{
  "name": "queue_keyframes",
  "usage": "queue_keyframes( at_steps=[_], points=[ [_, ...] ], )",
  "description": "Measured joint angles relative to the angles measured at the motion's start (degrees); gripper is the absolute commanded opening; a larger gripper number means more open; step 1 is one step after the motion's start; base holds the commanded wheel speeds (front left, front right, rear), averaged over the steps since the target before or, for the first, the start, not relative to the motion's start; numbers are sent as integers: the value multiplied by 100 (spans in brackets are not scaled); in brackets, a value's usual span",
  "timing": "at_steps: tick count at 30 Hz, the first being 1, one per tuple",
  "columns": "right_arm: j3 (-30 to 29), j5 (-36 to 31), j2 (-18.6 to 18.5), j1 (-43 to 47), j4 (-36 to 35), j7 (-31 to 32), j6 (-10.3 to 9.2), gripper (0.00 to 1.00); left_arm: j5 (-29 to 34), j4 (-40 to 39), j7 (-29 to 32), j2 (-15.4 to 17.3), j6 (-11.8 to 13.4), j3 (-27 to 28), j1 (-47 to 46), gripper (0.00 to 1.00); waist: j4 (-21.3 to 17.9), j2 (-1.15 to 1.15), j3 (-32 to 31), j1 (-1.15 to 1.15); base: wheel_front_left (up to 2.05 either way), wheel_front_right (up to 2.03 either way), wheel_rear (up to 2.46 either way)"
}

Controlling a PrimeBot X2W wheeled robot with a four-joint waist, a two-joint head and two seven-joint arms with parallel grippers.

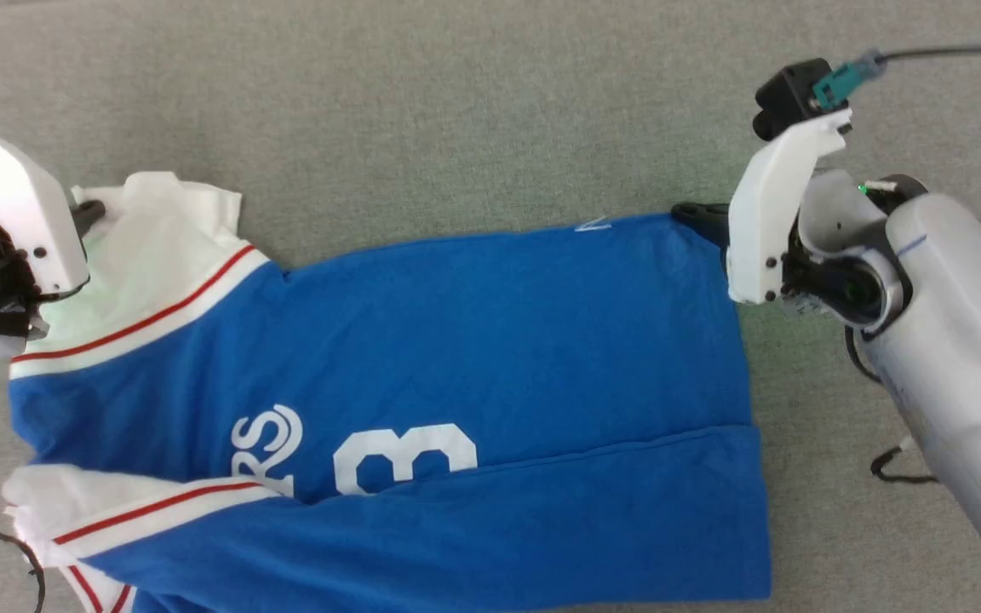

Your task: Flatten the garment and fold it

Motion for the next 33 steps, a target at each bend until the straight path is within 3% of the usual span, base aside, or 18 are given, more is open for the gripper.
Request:
queue_keyframes(
  at_steps=[8, 14, 22, 31, 32, 33],
  points=[
    [-182, 0, -260, 469, -469, -1148, 1, 0, 86, 12, -688, 12, -159, 120, 93, 0, 51, 0, -502, -1, 0, 0, 0],
    [-369, -36, -471, 1307, -999, -1637, 1, 0, -30, -297, -1241, 90, -162, 389, 862, 0, 107, 0, -1006, -2, 0, 0, 0],
    [-599, -111, -525, 2977, -1490, -1995, 1, 0, -498, -1043, -1997, 142, 172, 932, 2890, 0, 177, 0, -1625, -3, 0, 0, 0],
    [-1040, -211, -283, 4145, -1525, -2296, 1, 2, -779, -2068, -2568, -43, 667, 1273, 4872, 0, 217, 0, -1989, -2, 0, 0, 0],
    [-1071, -229, -248, 4231, -1518, -2301, 1, 31, -795, -2149, -2630, -91, 706, 1304, 5024, 0, 219, 0, -2002, -2, 0, 0, 0],
    [-1094, -248, -216, 4318, -1510, -2301, 1, 77, -845, -2206, -2647, -138, 745, 1323, 5163, 0, 222, 0, -2013, -2, 0, 0, 0]
  ],
)
